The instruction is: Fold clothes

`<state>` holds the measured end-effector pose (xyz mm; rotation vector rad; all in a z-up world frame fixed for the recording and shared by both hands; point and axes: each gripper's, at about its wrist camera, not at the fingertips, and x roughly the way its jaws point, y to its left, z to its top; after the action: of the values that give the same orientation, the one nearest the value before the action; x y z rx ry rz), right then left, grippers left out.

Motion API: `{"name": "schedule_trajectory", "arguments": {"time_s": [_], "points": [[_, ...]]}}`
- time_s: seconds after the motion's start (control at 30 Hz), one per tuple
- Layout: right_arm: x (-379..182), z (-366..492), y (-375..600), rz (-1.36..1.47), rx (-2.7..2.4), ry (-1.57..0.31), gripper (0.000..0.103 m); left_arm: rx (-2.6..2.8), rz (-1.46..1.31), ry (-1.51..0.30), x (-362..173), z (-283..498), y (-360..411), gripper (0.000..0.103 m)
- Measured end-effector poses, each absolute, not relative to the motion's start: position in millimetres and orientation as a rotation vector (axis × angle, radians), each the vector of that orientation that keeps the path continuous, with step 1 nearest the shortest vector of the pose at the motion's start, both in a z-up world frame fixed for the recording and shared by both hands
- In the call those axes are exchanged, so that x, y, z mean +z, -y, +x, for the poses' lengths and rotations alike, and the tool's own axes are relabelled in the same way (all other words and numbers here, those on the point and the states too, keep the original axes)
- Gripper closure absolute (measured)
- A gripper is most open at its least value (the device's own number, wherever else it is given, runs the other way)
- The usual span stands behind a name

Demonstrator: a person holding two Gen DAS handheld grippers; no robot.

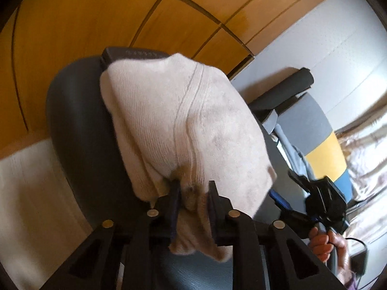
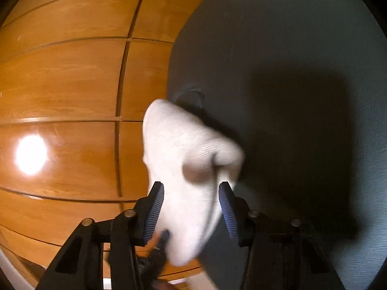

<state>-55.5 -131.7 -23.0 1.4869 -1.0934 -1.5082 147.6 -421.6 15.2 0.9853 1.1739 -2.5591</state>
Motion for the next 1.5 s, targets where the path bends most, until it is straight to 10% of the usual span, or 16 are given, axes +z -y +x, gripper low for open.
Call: {"name": "schedule_trajectory", "arguments": {"time_s": [0.1,0.17,0.2,0.23,0.27,0.47,0.93,1.5], "points": [[-27,-61,143,1.541,-1.504,1.116,0.053,-2.561,0.916,-1.282,14,154,414,0.018],[-38,-61,151,1.585,-1.464,1.186,0.053,-2.564,0.901,-1.253,14,153,404,0.017],[-44,-61,154,1.597,-1.435,1.242,0.053,-2.575,0.934,-1.185,14,148,397,0.029],[-51,-60,157,1.608,-1.406,1.297,0.053,-2.582,0.968,-1.107,14,142,390,0.072],[-53,-59,157,1.584,-1.407,1.341,0.053,-2.570,1.022,-0.950,14,135,381,0.089],[-10,-51,148,1.293,-1.759,1.181,0.094,-2.594,1.063,-0.846,15,126,379,0.090],[9,-26,72,1.355,-1.979,0.755,0.076,-2.587,0.968,-0.812,22,168,377,0.081],[30,-22,229,1.241,-1.967,0.008,0.077,-2.514,0.934,-0.267,15,89,377,0.083]]}}
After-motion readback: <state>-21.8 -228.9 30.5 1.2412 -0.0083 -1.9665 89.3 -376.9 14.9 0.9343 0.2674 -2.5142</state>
